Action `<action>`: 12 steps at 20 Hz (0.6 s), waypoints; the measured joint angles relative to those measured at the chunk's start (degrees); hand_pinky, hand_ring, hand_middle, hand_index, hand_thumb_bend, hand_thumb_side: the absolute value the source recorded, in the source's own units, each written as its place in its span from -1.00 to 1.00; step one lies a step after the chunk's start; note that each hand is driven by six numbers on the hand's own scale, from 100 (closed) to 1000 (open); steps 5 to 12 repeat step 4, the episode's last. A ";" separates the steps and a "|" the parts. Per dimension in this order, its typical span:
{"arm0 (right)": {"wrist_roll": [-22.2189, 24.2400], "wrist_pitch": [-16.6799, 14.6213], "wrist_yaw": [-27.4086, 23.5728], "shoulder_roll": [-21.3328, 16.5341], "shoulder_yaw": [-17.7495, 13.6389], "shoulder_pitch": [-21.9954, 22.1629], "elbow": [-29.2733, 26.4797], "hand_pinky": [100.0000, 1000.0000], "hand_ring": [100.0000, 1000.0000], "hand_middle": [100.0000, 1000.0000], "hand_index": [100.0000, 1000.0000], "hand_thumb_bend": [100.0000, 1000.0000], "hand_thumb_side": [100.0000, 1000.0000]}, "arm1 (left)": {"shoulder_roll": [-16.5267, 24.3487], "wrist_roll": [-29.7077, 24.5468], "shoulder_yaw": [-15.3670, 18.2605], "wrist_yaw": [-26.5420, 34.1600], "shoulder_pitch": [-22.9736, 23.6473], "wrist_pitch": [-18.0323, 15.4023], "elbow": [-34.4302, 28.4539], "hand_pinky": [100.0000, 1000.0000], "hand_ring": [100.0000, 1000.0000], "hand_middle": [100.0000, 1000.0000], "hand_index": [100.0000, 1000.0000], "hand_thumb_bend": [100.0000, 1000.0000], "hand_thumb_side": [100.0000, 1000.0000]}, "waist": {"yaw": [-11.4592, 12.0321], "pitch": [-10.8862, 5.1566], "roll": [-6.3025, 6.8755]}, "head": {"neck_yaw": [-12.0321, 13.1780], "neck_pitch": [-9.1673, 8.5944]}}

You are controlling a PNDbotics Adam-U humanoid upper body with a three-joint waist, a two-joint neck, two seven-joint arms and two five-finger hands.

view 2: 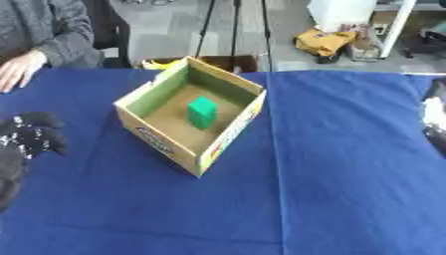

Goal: Pick up objects on the table and place them in the box.

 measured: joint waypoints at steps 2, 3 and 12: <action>-1.54 -0.82 -1.69 -0.19 0.21 0.05 0.00 -1.00 -1.00 -0.35 0.08 -1.00 -0.30 | 0.00 -0.01 0.00 0.00 0.01 0.00 0.00 -0.10 -0.03 0.10 0.36 -0.31 0.99 | -0.05 -0.01 -0.01 | -0.02 0.01; -2.15 -1.17 -2.37 -0.30 0.35 0.15 0.01 -1.00 -1.00 -0.48 0.00 -1.00 -0.25 | 0.00 -0.01 0.00 0.00 0.02 0.00 0.00 -0.10 -0.03 0.10 0.36 -0.31 0.99 | -0.06 -0.02 -0.01 | -0.02 0.02; -2.64 -1.41 -2.84 -0.47 0.45 0.29 0.07 -1.00 -1.00 -0.64 -0.07 -1.00 -0.18 | 0.00 -0.02 0.00 0.00 0.04 0.00 0.00 -0.10 -0.03 0.10 0.36 -0.31 0.99 | -0.08 -0.05 -0.01 | -0.02 0.03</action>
